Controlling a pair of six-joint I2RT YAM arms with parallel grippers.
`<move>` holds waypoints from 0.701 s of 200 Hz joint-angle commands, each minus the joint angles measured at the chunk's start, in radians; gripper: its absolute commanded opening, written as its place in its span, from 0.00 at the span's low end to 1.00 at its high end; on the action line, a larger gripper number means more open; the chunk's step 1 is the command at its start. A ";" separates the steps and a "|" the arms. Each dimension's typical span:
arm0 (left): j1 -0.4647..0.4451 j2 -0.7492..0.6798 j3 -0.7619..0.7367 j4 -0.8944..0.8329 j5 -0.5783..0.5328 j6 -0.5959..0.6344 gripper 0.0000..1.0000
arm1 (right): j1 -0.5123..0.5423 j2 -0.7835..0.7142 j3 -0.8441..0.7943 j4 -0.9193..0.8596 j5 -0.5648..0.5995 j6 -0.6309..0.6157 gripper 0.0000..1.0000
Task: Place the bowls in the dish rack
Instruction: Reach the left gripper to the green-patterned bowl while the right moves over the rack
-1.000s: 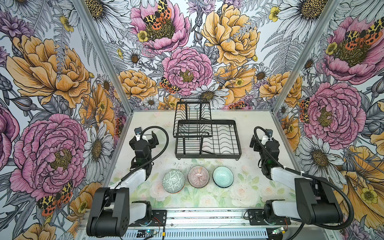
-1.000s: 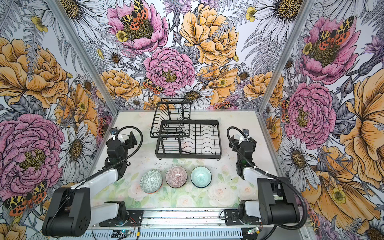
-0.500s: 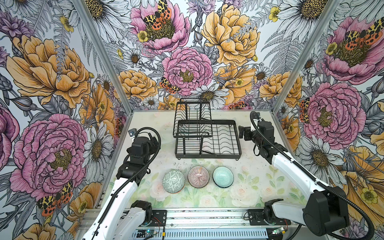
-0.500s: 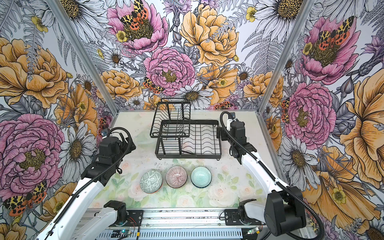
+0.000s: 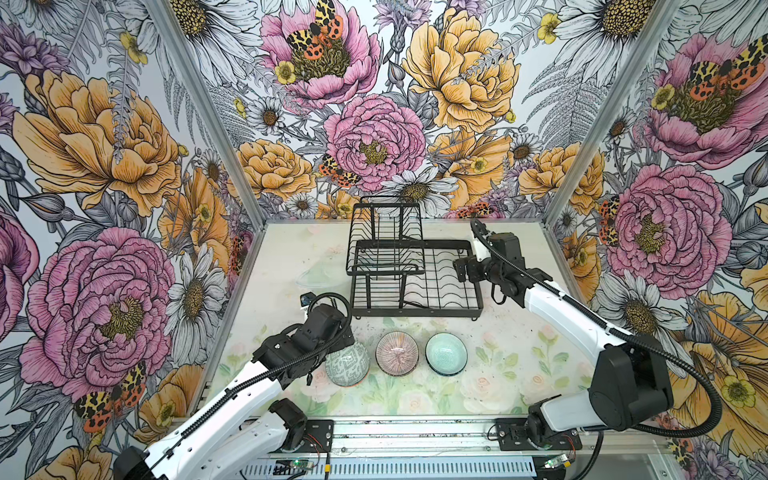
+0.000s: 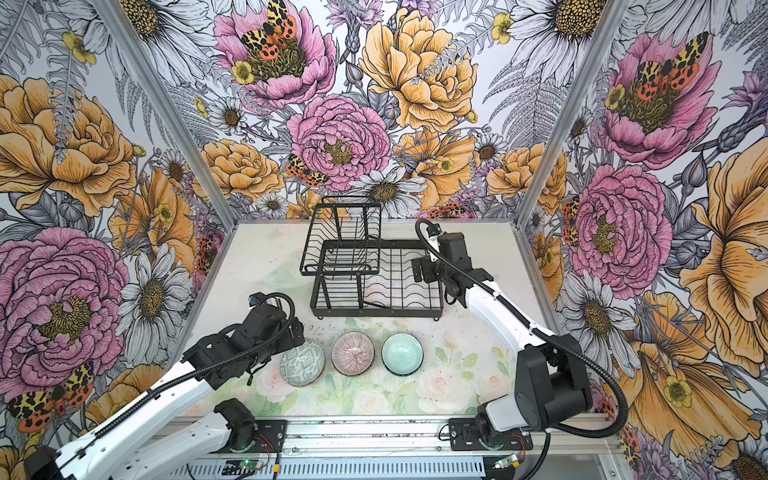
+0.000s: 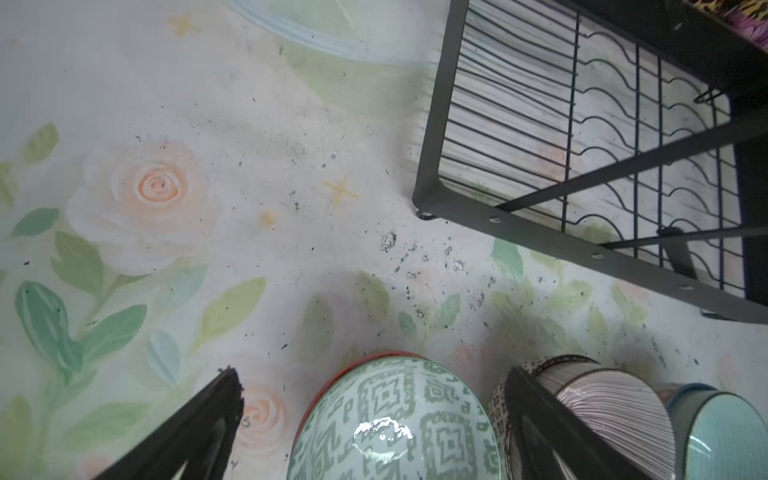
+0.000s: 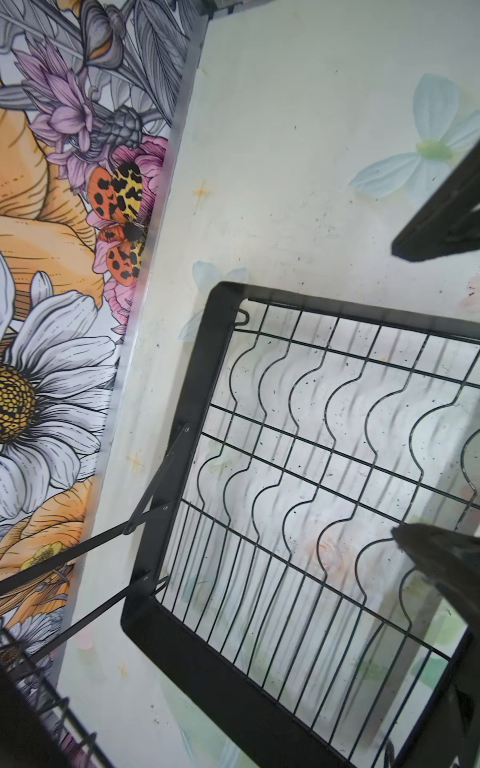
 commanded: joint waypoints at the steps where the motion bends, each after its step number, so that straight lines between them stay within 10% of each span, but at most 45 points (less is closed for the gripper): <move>1: -0.114 0.033 -0.019 -0.048 -0.089 -0.197 0.99 | 0.011 0.004 0.027 -0.007 0.025 -0.011 0.99; 69: -0.374 0.168 0.002 -0.245 -0.241 -0.524 0.99 | 0.011 0.013 0.003 -0.008 0.045 -0.026 0.99; 140: -0.387 0.107 -0.078 -0.287 -0.213 -0.595 0.92 | 0.011 0.040 0.017 -0.007 0.033 -0.028 0.99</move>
